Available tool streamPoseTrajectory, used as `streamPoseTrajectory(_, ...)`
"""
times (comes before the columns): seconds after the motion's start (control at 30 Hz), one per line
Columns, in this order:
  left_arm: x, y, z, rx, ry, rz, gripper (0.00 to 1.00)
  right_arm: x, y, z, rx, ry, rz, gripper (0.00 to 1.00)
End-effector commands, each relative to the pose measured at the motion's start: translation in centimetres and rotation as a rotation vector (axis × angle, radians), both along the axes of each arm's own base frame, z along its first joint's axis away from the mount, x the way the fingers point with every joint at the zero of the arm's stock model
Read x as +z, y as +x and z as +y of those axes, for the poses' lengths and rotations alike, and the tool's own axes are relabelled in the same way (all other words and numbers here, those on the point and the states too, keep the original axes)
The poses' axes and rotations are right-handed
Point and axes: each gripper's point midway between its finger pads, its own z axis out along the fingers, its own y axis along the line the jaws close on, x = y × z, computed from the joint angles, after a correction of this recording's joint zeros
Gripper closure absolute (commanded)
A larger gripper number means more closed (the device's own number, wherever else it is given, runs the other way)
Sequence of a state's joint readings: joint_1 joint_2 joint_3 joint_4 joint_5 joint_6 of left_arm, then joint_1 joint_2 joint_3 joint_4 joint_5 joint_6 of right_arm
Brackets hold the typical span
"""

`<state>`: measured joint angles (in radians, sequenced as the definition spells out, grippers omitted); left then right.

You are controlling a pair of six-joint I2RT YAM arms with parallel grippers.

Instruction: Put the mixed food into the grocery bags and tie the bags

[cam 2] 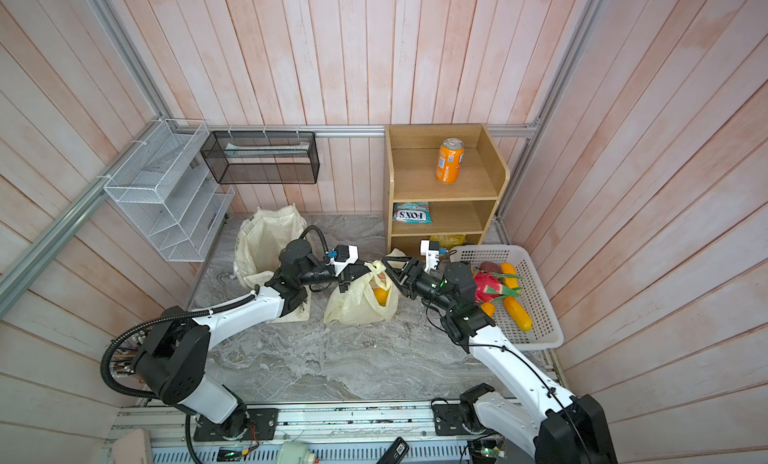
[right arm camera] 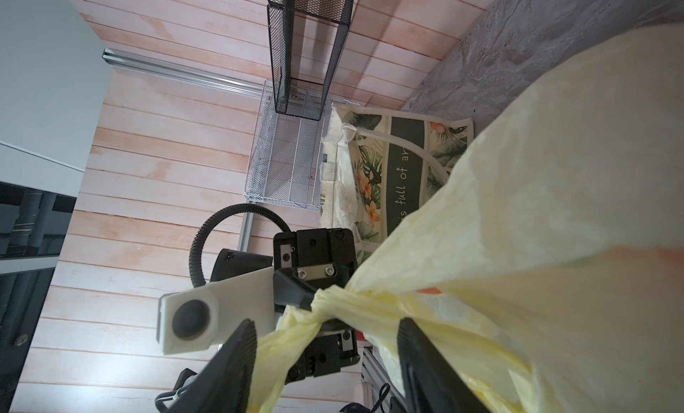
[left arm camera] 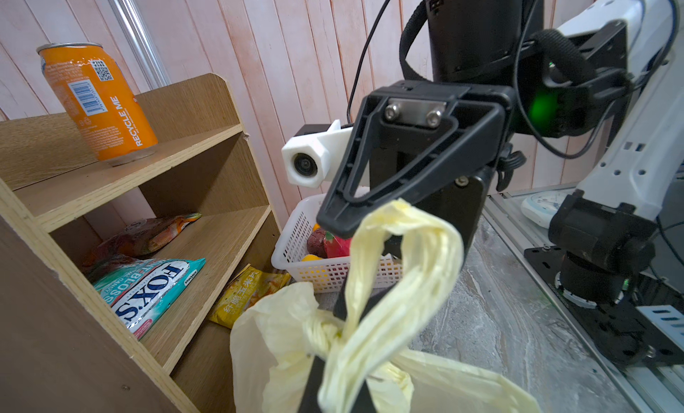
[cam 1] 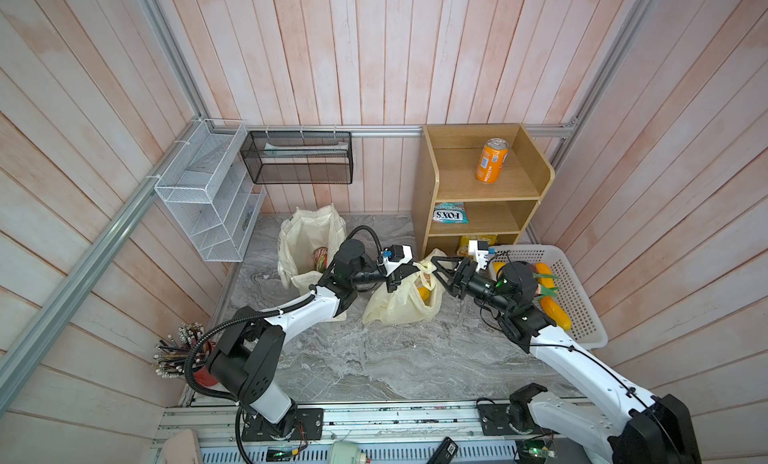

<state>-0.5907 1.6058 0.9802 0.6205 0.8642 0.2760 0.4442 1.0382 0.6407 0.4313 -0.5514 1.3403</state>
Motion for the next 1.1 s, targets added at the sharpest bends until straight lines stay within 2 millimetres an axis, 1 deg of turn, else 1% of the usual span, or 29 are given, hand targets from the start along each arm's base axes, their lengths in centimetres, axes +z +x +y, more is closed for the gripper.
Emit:
streamPoseTrajectory(0.0, 1.2, -1.2, 0.1, -0.03, -0.018, -0.062, 1.0, 0.5, 0.1, 0.1, 0.01, 0.022, -0.021, 0.37)
streamPoseTrajectory(0.3, 1.0, -1.6, -0.2, -0.05, -0.005, -0.065, 1.0, 0.4, 0.4, 0.5, 0.022, 0.04, -0.018, 0.37)
streamPoseTrajectory(0.47, 0.7, -1.5, -0.3, -0.049, 0.002, -0.061, 1.0, 0.5, 0.4, 0.5, 0.026, 0.043, -0.016, 0.37)
streamPoseTrajectory(0.6, 0.7, -1.5, -0.3, -0.048, 0.001, -0.059, 1.0, 0.4, 0.1, 0.6, 0.031, 0.042, -0.013, 0.37)
streamPoseTrajectory(0.8, 0.7, -1.3, -0.4, -0.045, 0.0, -0.06, 1.0, 0.3, -0.5, 1.3, 0.051, 0.039, -0.007, 0.37)
streamPoseTrajectory(1.07, 0.7, -1.4, -0.3, -0.041, 0.001, -0.064, 1.0, -0.2, -1.5, 0.1, 0.01, -0.005, -0.003, 0.38)
